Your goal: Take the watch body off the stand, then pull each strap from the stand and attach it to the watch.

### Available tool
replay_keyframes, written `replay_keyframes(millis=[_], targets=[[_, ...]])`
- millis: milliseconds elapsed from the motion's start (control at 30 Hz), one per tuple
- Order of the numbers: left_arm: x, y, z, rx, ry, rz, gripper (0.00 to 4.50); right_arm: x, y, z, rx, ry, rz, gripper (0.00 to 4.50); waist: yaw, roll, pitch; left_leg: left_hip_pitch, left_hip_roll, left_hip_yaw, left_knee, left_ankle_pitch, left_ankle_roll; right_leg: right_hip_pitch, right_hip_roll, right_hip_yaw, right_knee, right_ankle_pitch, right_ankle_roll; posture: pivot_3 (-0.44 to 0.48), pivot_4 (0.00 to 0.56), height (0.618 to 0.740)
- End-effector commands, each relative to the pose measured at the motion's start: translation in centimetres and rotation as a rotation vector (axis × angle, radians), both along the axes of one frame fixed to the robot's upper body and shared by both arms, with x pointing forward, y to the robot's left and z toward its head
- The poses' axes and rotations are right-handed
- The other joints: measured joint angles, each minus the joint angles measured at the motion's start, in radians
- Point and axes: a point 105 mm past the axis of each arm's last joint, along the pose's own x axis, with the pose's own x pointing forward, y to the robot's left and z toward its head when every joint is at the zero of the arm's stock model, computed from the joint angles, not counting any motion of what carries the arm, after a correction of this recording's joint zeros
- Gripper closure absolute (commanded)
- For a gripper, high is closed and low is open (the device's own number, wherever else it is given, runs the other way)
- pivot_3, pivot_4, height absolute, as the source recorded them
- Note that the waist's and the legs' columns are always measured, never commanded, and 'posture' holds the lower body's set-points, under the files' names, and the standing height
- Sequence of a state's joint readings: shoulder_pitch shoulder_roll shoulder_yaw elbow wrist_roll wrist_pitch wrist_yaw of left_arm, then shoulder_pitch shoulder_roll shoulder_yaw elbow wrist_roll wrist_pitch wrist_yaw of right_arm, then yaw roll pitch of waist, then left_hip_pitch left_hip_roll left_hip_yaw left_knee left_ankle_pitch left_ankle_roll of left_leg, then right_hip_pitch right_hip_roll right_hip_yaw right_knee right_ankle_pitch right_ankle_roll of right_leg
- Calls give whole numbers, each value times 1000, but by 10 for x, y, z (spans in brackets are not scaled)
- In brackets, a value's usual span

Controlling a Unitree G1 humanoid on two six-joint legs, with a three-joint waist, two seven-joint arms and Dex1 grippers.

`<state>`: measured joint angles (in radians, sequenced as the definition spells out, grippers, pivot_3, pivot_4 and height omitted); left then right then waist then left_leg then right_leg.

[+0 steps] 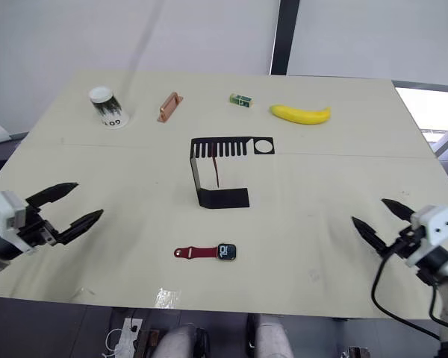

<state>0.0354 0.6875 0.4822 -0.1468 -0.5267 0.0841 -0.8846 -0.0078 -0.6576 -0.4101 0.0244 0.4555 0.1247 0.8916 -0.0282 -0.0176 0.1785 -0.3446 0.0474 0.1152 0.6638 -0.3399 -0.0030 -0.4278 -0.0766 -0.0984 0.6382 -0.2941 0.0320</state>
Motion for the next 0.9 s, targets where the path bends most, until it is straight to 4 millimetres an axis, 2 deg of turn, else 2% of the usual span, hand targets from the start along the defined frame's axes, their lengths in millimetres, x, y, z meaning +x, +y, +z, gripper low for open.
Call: replay_keyframes(millis=[33, 133, 200, 267, 367, 533, 633, 900], targets=[[-11, -40, 17, -45, -39, -73, 0, 13, 52, 16, 59, -25, 153, 30, -1, 0, 0, 0, 0, 0, 0, 0, 0, 0, 0, 0, 0, 0, 0, 0, 150, 740], [-21, -65, 13, -74, 20, -63, 0, 21, 97, 16, 93, -14, 289, 30, 0, 0, 0, 1, 0, 1, 0, 0, 0, 0, 0, 1, 1, 0, 0, 0, 150, 740], [-32, -87, 14, -83, 28, -115, 0, 26, 117, 12, 94, -1, 343, 30, 1, 0, 0, 1, 0, 1, 0, 0, 0, 0, 1, 1, 1, 0, 0, 0, 150, 740], [-39, -103, 15, -100, 17, -135, 0, 31, 132, 8, 103, 14, 377, 538, 3, 0, 0, 0, 0, 1, 0, 0, 0, 0, 1, 2, 0, 0, 0, 0, 150, 740], [-46, -118, 10, -111, 17, -123, 0, 41, 156, 1, 98, 25, 418, 1815, 3, 0, 0, 0, -1, 1, 0, 0, 0, 0, 1, 2, 0, 0, 0, 0, 150, 740], [-46, -138, -3, -137, 37, -86, 0, 64, 187, -3, 95, 30, 413, 4427, 1, 0, 0, 1, 0, 2, 1, 0, 0, 0, 2, 3, 0, 0, 0, 0, 150, 740], [-42, -150, -7, -153, 39, -82, 0, 73, 197, -8, 76, 39, 413, 4476, 1, 0, 0, 1, 0, 2, 1, 0, 0, 0, 2, 3, 0, 0, 0, 0, 150, 740], [-11, -170, -9, -158, 5, -25, 0, 87, 209, -18, 71, 63, 420, 4476, 1, 0, 0, 0, 0, 2, 1, 0, 1, 0, 2, 3, 0, 0, 0, 0, 150, 740]])
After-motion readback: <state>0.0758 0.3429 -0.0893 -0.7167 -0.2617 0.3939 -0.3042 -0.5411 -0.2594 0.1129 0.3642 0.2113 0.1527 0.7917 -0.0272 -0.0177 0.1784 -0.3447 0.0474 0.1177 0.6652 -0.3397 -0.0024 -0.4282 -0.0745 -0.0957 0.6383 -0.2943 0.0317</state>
